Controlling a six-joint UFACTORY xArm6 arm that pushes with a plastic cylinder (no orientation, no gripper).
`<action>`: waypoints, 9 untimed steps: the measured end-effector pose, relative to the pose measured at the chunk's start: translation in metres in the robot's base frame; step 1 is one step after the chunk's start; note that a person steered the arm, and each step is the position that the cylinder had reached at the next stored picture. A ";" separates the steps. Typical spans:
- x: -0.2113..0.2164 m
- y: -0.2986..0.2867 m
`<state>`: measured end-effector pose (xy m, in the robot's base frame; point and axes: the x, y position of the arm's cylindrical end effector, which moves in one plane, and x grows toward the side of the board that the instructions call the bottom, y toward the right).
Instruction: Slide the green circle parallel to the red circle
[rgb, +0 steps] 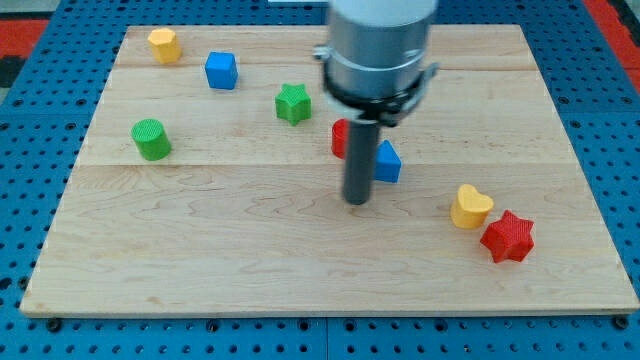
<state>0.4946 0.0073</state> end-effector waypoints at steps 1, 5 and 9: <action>-0.008 -0.142; -0.034 -0.158; 0.004 -0.071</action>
<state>0.4986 -0.0640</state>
